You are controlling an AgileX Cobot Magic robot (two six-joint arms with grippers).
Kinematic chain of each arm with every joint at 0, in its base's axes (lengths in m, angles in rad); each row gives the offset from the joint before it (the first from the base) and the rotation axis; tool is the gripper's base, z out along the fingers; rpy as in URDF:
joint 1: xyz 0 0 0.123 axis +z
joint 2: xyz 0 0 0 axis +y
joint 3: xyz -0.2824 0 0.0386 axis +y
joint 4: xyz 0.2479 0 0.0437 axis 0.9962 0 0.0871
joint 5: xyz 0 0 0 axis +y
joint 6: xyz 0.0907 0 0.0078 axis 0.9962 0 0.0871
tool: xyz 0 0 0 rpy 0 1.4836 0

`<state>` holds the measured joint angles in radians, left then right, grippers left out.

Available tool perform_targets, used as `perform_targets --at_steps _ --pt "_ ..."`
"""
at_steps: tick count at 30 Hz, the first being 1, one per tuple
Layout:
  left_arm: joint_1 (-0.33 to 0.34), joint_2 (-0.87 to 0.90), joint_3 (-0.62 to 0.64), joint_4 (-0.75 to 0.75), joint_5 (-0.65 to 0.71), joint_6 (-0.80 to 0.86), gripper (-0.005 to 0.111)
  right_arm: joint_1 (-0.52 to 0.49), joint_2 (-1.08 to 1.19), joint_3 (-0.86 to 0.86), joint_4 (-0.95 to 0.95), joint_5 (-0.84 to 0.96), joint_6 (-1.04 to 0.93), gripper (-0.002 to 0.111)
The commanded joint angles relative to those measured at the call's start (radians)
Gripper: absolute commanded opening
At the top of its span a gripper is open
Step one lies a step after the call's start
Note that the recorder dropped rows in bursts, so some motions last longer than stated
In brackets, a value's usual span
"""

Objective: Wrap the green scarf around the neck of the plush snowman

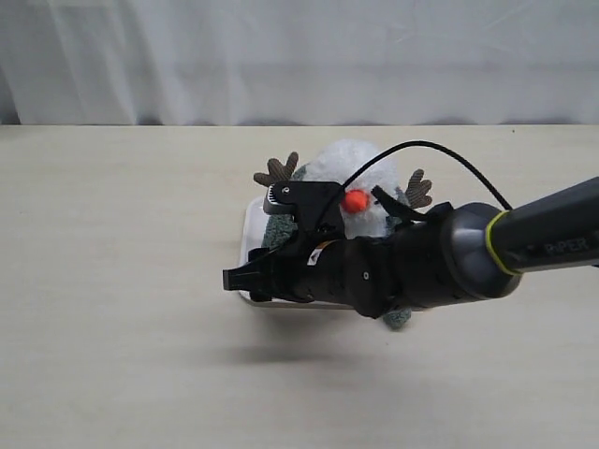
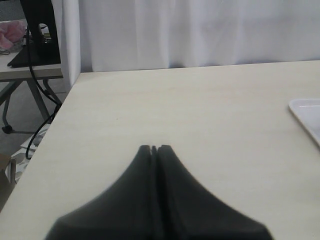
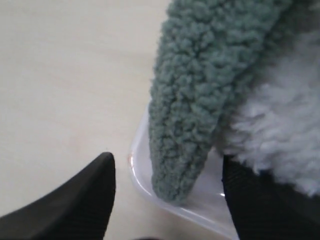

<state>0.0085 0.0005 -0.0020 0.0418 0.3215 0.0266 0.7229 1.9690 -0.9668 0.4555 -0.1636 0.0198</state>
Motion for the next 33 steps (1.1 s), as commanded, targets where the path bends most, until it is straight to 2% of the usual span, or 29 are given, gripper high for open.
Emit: perform_targets --at_steps 1,8,10,18,21,25,33 --pt "-0.005 0.000 0.002 -0.001 -0.014 -0.002 0.000 0.002 0.018 0.003 0.006 -0.059 0.003 0.059" --pt "-0.005 0.000 0.002 -0.001 -0.014 -0.002 0.000 0.002 0.042 -0.001 0.008 -0.103 0.003 0.059" --pt "-0.005 0.000 0.002 -0.001 -0.014 -0.002 0.000 0.002 0.058 -0.013 0.008 -0.086 0.003 0.055" --pt "-0.005 0.000 0.002 -0.001 -0.014 -0.002 0.000 0.002 0.064 -0.051 0.008 -0.065 0.000 0.020" --pt "-0.005 0.000 0.002 -0.001 -0.014 -0.002 0.000 0.002 0.064 -0.051 0.008 -0.072 0.000 0.004" --pt "-0.005 0.000 0.002 -0.001 -0.014 -0.002 0.000 0.002 0.060 -0.052 0.008 -0.029 -0.020 0.004" --pt "-0.005 0.000 0.002 -0.001 -0.014 -0.002 0.000 0.000 -0.048 -0.057 0.004 0.234 -0.202 0.004"
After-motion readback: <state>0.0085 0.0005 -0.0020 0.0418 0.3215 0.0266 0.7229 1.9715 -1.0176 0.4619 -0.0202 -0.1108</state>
